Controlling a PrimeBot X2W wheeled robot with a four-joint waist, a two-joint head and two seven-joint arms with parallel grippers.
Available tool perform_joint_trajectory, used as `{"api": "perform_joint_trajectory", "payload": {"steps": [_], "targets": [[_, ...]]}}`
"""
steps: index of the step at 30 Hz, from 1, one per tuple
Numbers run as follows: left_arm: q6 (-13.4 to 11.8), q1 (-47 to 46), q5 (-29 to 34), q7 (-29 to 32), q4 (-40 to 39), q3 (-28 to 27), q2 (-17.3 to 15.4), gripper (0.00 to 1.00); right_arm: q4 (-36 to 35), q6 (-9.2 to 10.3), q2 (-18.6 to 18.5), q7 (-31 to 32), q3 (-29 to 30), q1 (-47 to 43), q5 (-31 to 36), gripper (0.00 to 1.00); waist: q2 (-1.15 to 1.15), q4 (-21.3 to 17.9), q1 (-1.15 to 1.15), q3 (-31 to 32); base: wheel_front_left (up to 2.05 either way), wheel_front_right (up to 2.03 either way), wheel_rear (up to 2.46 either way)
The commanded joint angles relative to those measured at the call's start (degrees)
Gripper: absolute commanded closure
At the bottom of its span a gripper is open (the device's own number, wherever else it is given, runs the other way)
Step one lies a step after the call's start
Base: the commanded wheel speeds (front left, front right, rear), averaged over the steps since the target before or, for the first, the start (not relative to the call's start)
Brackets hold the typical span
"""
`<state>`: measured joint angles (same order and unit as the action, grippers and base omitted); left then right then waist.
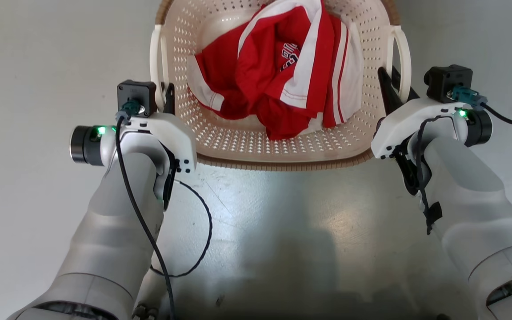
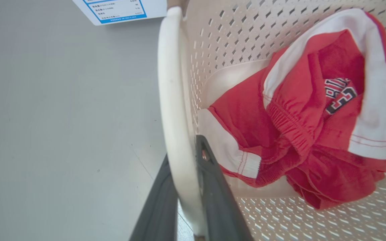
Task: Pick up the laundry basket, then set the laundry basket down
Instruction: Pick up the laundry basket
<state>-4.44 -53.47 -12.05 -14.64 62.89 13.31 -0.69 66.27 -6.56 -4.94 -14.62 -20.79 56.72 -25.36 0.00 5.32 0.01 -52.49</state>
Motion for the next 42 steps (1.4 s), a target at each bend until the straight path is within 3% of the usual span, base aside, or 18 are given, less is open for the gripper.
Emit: {"api": "perform_joint_trajectory", "payload": {"steps": [1, 20, 42], "targets": [[-0.29, 1.86, -0.73, -0.36, -0.62, -0.53, -2.20, 1.00, -0.14, -0.92, 2.06, -0.38, -1.66, -2.28, 0.09, 1.00, 0.00, -0.18, -0.01, 0.81, 0.00, 0.00, 0.00], [-0.35, 10.31, -12.86, -0.36, 3.25, 8.23, -2.19, 1.00, 5.69, -0.92, 2.06, -0.23, -6.23, -9.21, -3.64, 1.00, 0.00, -0.91, -0.01, 17.15, 0.00, 0.00, 0.00], [0.00, 27.75, -22.56, 3.90, 9.28, 18.48, -2.19, 1.00, 4.59, -0.92, 2.06, 9.45, -18.08, -29.93, -14.71, 1.00, 0.00, -3.81, -0.01, 44.73, 0.00, 0.00, 0.00]]}}
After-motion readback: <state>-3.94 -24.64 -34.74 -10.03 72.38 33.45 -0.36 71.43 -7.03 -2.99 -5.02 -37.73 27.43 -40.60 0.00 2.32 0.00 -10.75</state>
